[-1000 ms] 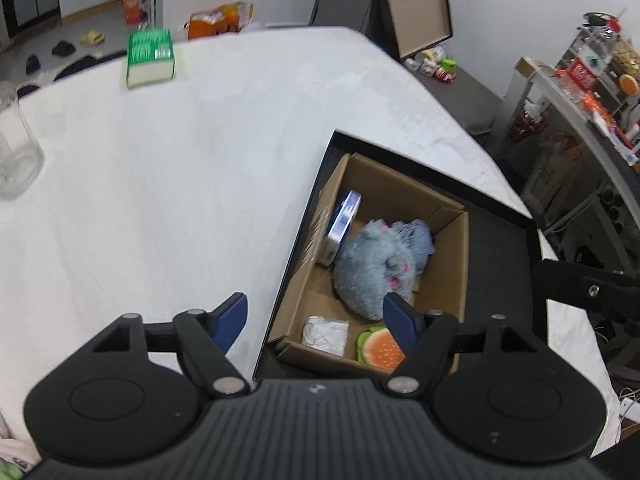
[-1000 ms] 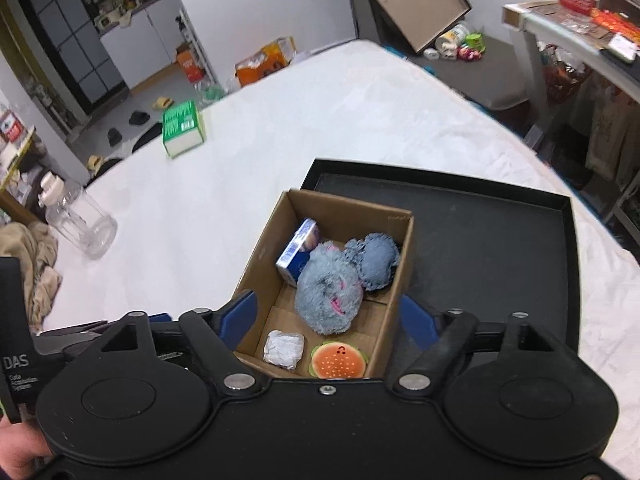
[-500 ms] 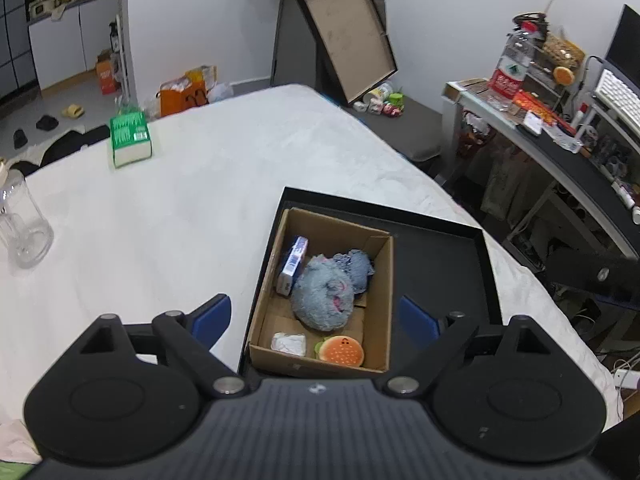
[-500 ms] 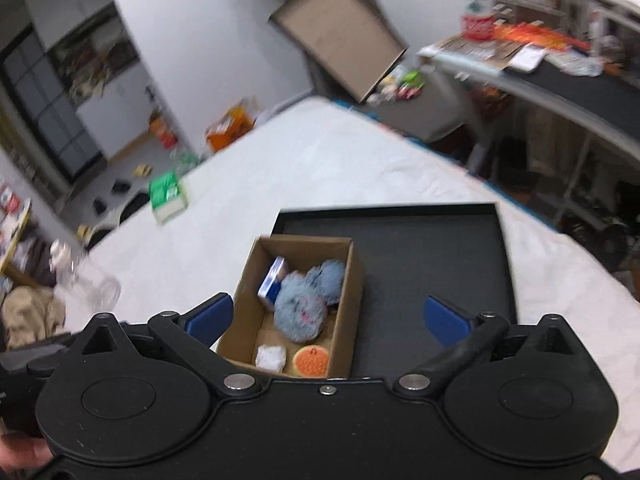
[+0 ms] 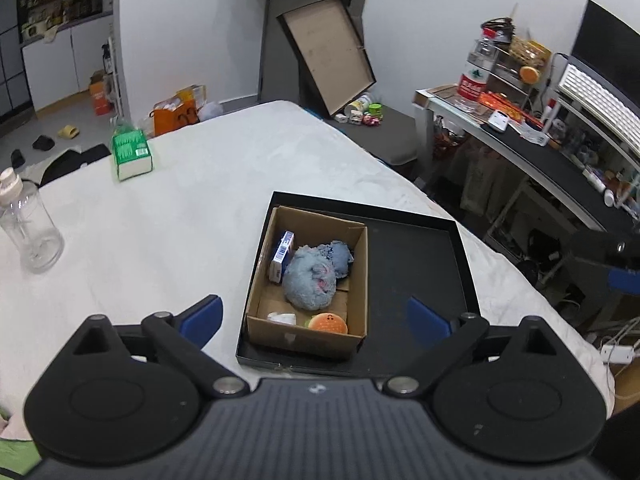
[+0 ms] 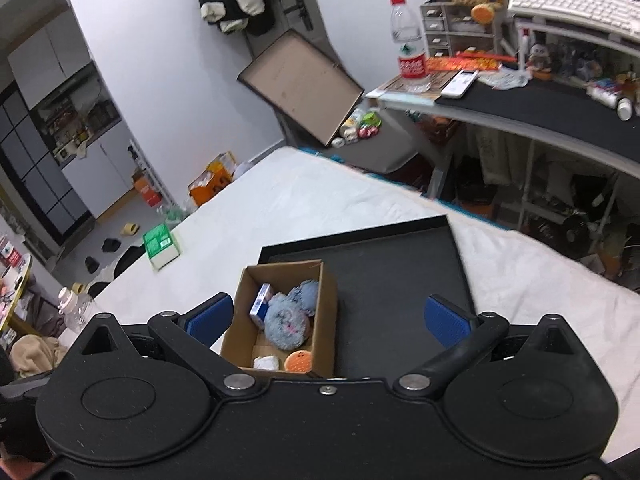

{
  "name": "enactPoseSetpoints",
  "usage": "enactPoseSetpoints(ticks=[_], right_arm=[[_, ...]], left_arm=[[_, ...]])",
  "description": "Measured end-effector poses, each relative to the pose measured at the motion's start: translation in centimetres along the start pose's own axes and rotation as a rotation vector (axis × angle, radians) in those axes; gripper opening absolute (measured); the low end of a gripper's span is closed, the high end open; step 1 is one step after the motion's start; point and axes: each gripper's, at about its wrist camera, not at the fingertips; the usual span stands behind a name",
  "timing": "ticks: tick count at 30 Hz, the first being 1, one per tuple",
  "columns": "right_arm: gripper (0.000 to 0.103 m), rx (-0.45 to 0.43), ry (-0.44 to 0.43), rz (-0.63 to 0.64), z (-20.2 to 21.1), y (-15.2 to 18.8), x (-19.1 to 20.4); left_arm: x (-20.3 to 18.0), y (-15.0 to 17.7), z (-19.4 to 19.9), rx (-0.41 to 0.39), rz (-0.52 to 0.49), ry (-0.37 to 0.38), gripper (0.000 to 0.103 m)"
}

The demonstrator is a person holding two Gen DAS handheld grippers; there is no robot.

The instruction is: Organize soft objects

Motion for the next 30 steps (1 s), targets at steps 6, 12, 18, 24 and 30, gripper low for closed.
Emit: enactPoseSetpoints(ticks=[6,12,18,24,30], right_arm=[[0.103,-0.047,-0.004,0.002,1.7,1.4,-0.4],[0.103,-0.058,0.036,0.014,2.4,2.7,-0.8],[0.103,-0.032,0.048,0.015,2.0,4.6,-1.6],[0.103,-0.012,0.077,0.013,1.0,6.4,-2.9],[0.103,-0.003,0.119,-0.002,0.6,7.4,-3.9]], left_arm=[[-0.2,1.4,1.6,-0.045,-0.03,0.011,0.1],[0.2,3.0,2.9,-0.07,-0.041,-0.003,0.1],[0.3,4.4,3.5,-0.081,-0.053,-0.019,0.1],[0.4,5.7,2.8,-0.062,-0.067,-0.041,0.1],[-0.2,6.2,2.0,-0.057,-0.091,-0.051,0.1]])
Point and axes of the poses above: each gripper's, at about its wrist camera, not at the fingertips, and z roughly against the way its jaws point, x to its left, y to its underside, and after that the axes turned 12 degrees about x, right-handed
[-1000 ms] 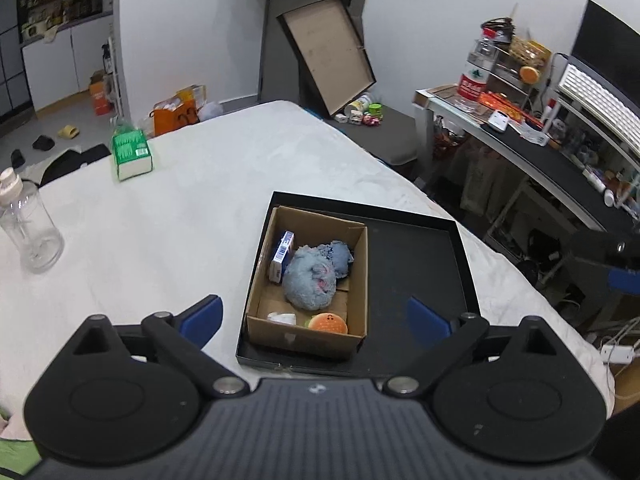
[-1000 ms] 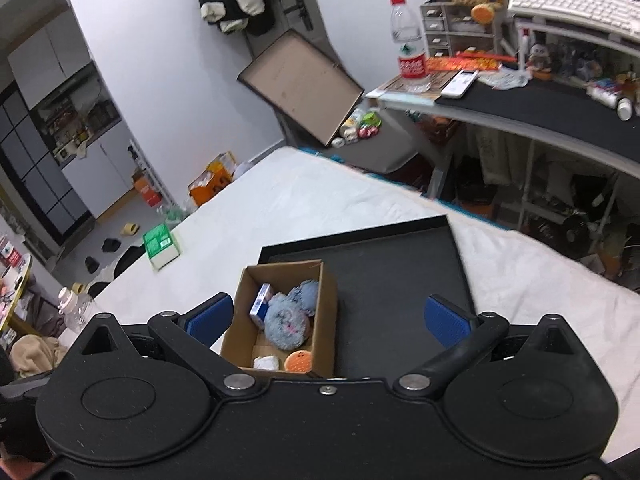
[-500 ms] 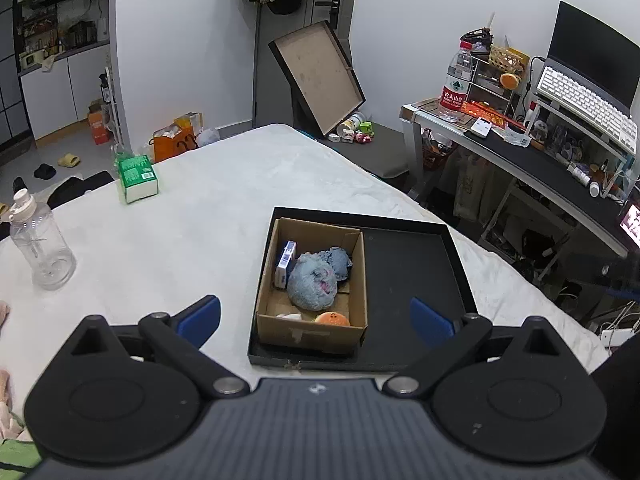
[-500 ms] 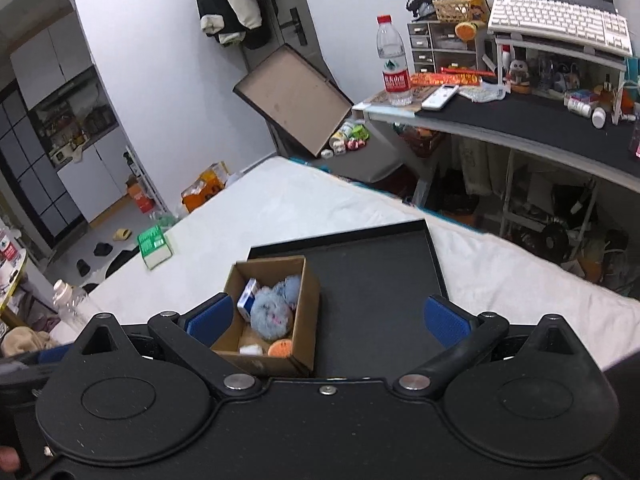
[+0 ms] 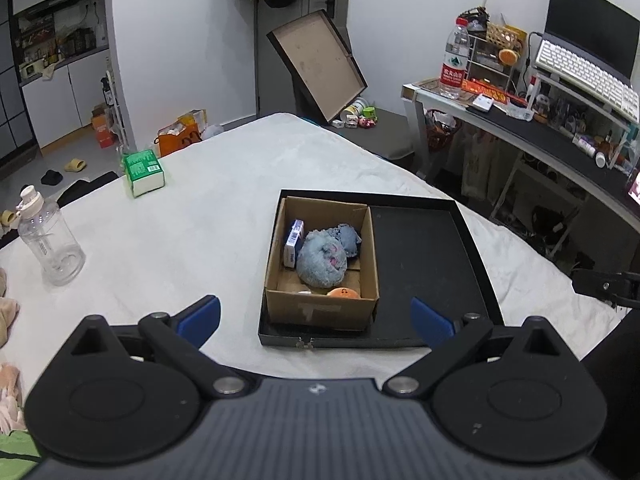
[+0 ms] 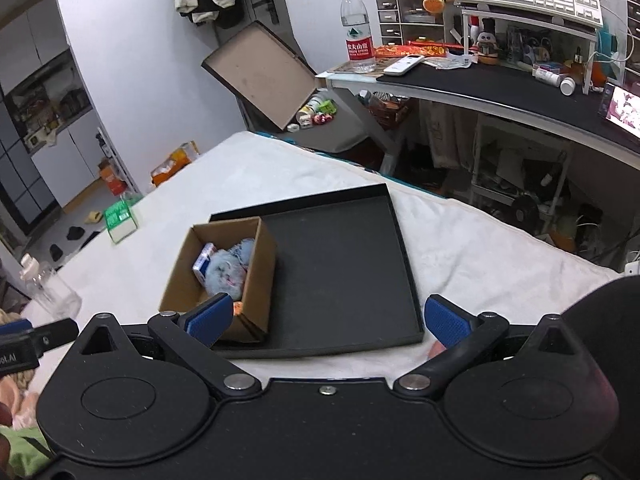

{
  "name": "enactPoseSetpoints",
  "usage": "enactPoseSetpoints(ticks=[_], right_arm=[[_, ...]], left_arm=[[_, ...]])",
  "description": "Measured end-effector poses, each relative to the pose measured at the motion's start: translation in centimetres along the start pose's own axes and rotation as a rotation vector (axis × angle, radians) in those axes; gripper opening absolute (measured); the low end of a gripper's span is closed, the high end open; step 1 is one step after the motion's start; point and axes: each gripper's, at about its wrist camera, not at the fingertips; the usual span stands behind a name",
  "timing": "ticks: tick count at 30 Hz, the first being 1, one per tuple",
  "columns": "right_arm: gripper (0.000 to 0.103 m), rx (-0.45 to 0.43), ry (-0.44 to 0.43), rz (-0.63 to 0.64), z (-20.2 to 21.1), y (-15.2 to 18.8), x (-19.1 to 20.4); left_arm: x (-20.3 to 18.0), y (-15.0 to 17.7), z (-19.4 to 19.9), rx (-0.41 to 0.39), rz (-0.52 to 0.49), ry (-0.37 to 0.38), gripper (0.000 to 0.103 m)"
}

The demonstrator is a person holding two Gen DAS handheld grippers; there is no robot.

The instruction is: Organize soft objects

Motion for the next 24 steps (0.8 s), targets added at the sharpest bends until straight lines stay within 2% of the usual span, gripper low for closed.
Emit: enactPoseSetpoints(ticks=[7,24], right_arm=[[0.103,0.001,0.001,0.008,-0.2,1.5,0.0],[0.103,0.044,-0.033,0.04,-0.9,2.2,1.2]], left_arm=[[-0.5,0.4,-0.8,0.003,-0.009,0.003,0.1],[-0.6,0.9,-1.9,0.036,-0.008,0.004,0.1]])
Point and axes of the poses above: each gripper's, at about its wrist camera, not at the fingertips, and z roughly against the way its jaws point, x to its left, y to its underside, and after that the axes turned 12 degrees about x, right-handed
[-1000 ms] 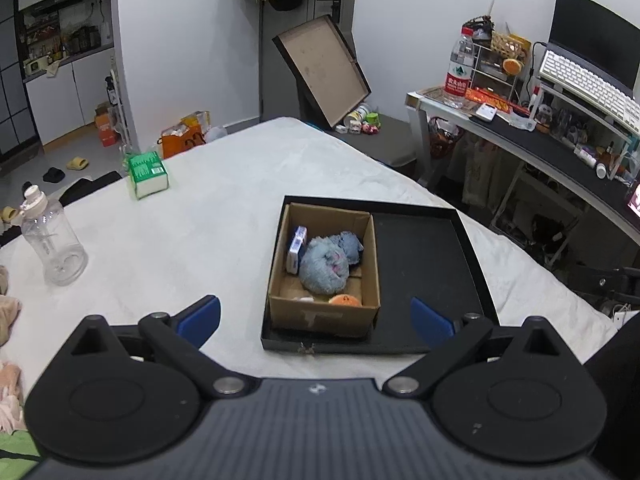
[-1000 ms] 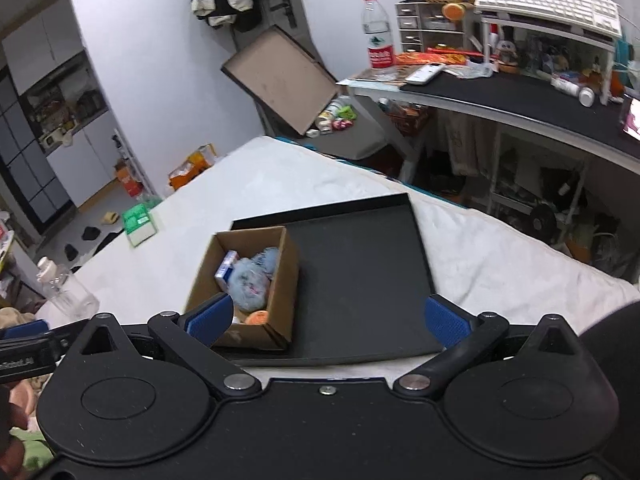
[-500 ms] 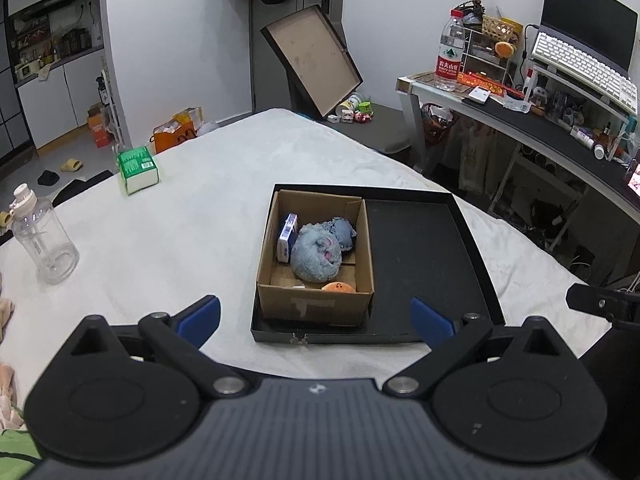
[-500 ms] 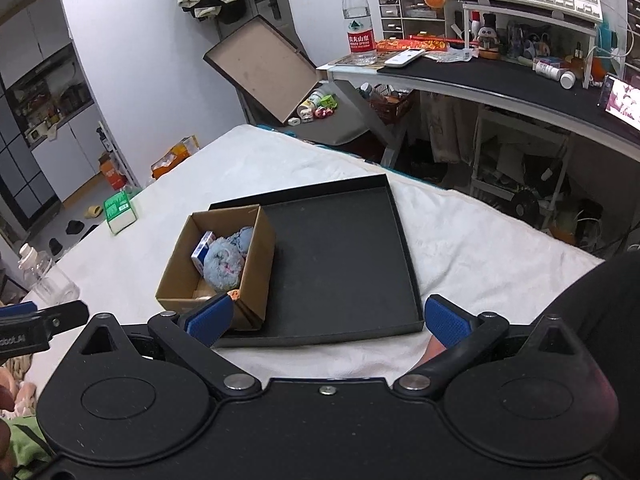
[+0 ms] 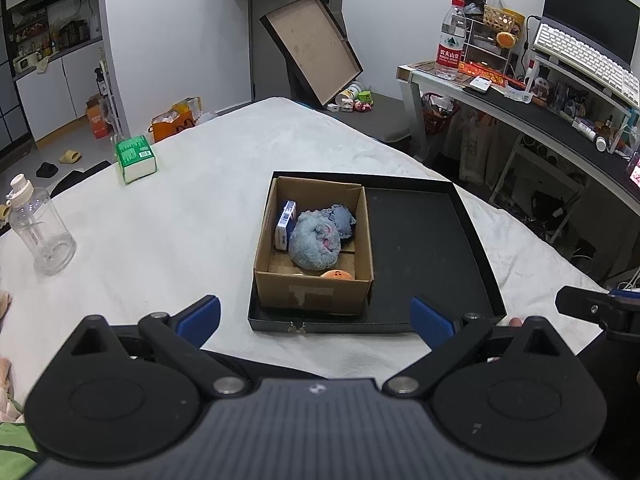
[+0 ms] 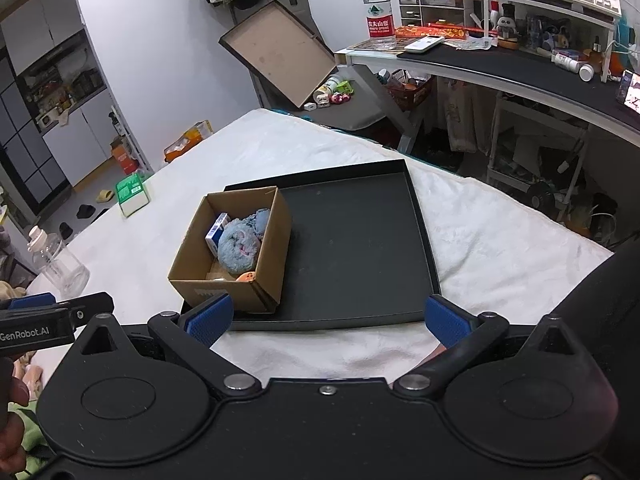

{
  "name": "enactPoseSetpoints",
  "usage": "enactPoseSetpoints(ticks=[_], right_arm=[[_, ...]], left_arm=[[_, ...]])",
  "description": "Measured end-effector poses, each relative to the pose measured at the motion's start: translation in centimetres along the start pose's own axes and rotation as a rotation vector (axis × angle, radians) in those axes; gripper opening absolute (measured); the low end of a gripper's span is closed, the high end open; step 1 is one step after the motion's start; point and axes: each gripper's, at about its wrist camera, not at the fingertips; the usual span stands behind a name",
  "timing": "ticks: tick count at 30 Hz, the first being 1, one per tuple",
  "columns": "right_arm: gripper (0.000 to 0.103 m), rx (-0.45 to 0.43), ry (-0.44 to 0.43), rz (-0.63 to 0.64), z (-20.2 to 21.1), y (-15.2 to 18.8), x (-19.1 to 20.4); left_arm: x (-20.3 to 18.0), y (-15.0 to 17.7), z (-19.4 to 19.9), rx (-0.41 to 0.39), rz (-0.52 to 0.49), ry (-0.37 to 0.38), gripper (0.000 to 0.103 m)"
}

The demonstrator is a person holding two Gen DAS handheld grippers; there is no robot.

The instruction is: Organize soft objects

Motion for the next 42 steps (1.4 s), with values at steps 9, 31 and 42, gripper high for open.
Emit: enactPoseSetpoints(ticks=[9,31,42], right_arm=[[0.103,0.006,-0.002,0.011,-0.11,-0.1,0.07],[0.103,0.008,-0.006,0.021,-0.18,-0.32,0.45],[0.103,0.01,-0.008,0.027,-0.09,-0.28,0.58]], left_arm=[[-0.44,-0.16,-0.22,0.005,-0.009,0.01,0.1],[-0.38,0.01,-0.45,0.013,-0.01,0.021,0.1],[-0.38,0.12,-0.34,0.013,-0.005,0.022,0.1]])
Point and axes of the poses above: each gripper's, at about its wrist camera, not at the fingertips, and z roughly against the way its jaws point, x to its left, y to its underside, and after that the axes turned 12 degrees about x, right-handed
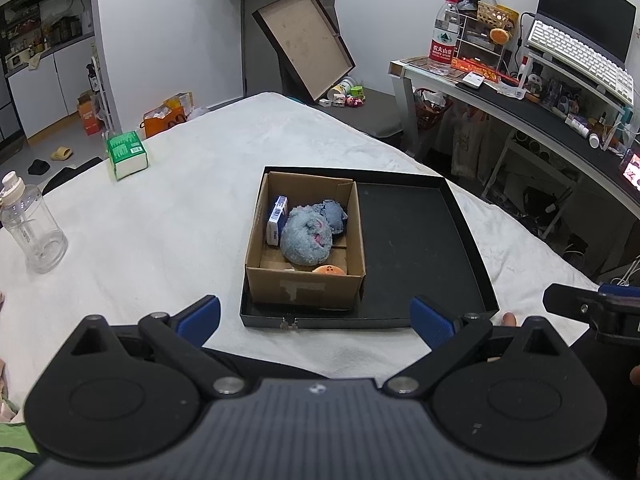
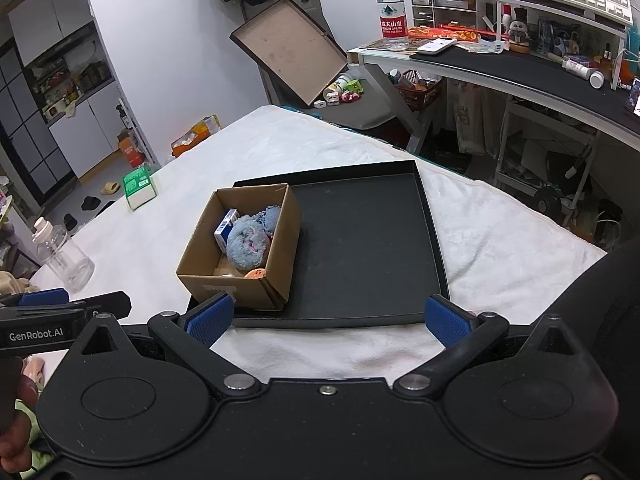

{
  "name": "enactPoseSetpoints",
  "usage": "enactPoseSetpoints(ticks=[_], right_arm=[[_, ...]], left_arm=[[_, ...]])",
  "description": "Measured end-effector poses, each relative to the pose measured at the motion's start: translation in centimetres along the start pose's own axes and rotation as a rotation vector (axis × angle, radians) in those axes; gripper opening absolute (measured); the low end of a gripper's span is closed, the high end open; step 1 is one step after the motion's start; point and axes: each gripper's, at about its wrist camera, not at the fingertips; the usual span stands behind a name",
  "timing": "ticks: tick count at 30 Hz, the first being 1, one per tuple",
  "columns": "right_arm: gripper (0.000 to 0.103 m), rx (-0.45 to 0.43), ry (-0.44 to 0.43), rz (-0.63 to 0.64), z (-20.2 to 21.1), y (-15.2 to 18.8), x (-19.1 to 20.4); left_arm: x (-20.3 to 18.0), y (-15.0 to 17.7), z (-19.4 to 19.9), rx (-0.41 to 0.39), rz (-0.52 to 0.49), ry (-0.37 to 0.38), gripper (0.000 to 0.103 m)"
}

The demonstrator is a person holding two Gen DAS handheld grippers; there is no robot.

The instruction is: Organize soft objects

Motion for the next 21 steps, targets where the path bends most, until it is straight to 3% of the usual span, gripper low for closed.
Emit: enactPoseSetpoints(ticks=[21], right_arm=[[0.103,0.007,-0.015,0.015,0.06,0.38,0.94]], left_arm=[[-0.1,0.12,-0.03,0.008,-0.005,0.001,0.1]])
Point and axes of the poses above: each gripper's, at about its wrist camera, not at the fingertips, and z roughly against the way its jaws point, x to its left, y to its underside, and after that the axes turned 12 degrees about x, right-handed
